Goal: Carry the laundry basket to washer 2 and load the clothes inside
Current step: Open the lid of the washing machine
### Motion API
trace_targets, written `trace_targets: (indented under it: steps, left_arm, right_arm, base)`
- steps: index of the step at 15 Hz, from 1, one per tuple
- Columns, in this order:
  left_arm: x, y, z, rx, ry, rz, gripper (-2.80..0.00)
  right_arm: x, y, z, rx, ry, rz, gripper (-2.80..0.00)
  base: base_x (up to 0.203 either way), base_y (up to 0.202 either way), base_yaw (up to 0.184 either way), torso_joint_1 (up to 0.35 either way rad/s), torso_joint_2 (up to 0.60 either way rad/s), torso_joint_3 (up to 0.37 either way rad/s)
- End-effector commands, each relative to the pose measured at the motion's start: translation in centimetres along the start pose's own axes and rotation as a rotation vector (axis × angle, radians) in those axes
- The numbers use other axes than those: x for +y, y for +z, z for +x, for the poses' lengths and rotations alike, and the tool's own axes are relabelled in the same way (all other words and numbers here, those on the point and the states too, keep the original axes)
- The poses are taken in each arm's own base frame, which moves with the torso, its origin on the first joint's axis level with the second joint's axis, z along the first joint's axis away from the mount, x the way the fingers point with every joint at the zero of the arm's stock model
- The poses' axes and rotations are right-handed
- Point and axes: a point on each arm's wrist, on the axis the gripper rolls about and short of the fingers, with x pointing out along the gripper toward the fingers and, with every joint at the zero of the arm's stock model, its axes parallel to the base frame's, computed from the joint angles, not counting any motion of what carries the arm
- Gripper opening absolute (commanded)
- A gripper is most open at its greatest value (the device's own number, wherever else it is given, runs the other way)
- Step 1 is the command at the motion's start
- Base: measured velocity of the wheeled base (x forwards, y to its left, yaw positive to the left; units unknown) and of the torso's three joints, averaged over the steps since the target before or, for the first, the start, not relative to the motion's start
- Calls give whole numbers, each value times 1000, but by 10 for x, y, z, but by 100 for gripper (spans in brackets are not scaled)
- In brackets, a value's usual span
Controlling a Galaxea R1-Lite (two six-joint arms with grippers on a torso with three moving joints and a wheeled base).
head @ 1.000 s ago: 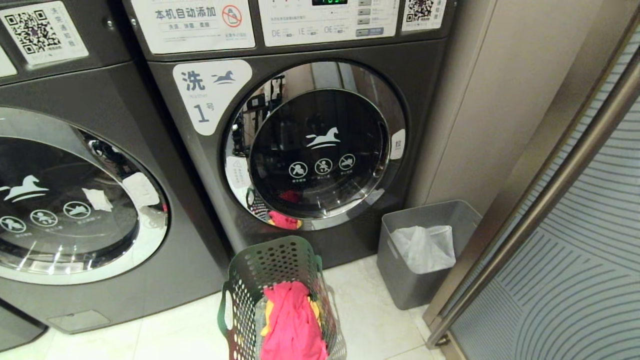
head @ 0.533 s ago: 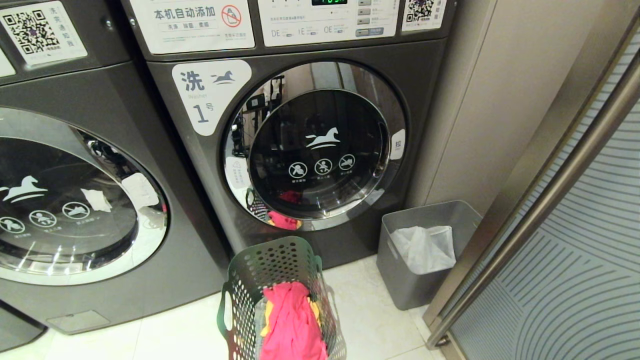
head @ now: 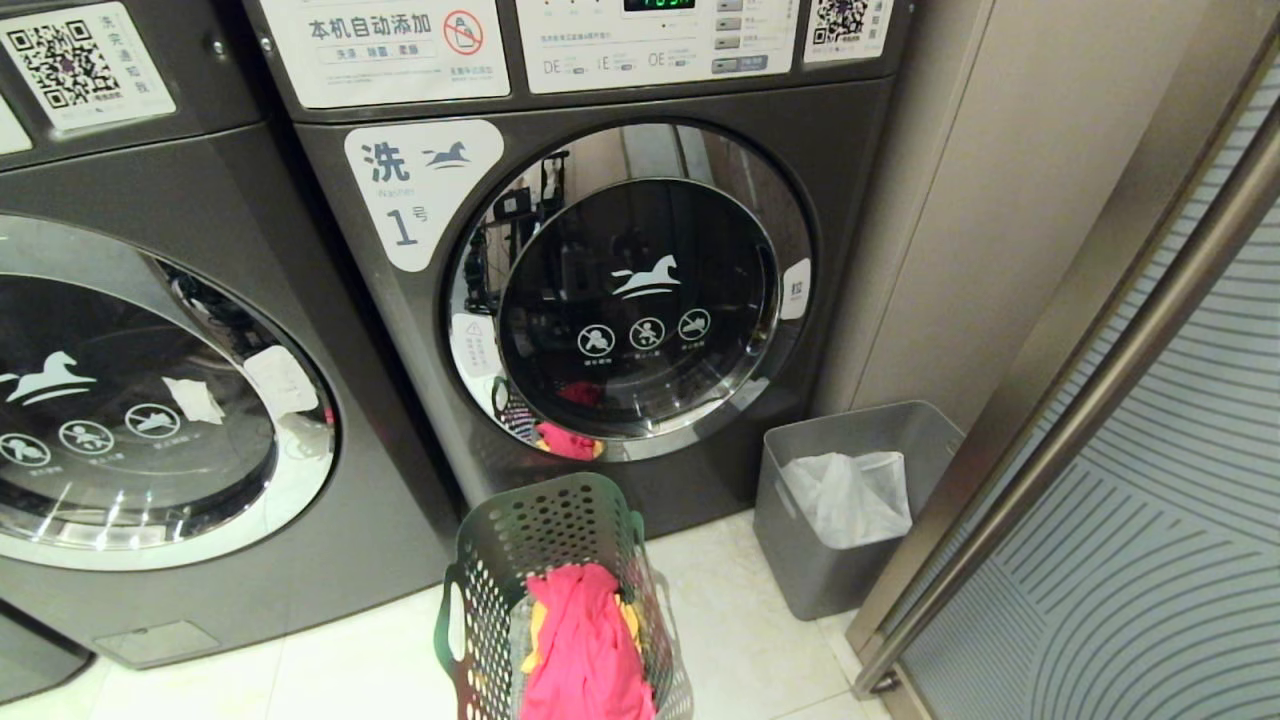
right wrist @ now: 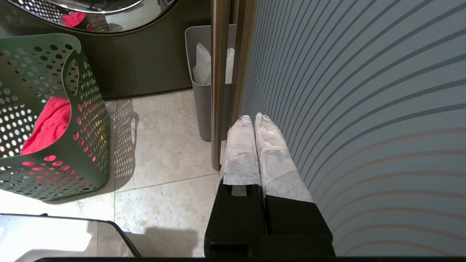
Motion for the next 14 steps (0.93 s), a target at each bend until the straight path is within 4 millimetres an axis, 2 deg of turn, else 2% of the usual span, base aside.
trace_targets:
  steps: [1,2,4,6,8,9,11,14]
  left_arm:
    - [1,41,31,101,6,-17,-280]
    - [1,52,50,166,25,-39,-280]
    - [0,58,96,314,76,-115,-280]
    - [-3,43,144,466,134,-210,-280]
    - [-4,16,175,574,206,-288,-280]
    - [-1,-2,181,608,245,-319,0]
    - [8,-21,192,615,298,-367,0]
    - [36,-37,213,634,443,-392,0]
  right_arm:
    - [0,0,0,0,1,0,-280]
    - [0,0,0,0,1,0,-280]
    - [0,0,0,0,1,0,-280]
    - [0,0,0,0,1,0,-280]
    - [0,0,0,0,1,-1,-280]
    - [0,0,0,0,1,0,-280]
    - [0,0,0,0,1,0,-280]
    - [0,0,0,0,1,0,-280]
  base:
    - [0,0,0,0,0,0]
    - [0,0,0,0,0,0]
    - [0,0,0,0,0,0]
    - [0,0,0,0,0,0]
    - [0,0,0,0,0,0]
    - [0,0,0,0,0,0]
    - [0,0,0,0,0,0]
    - [0,0,0,0,0,0]
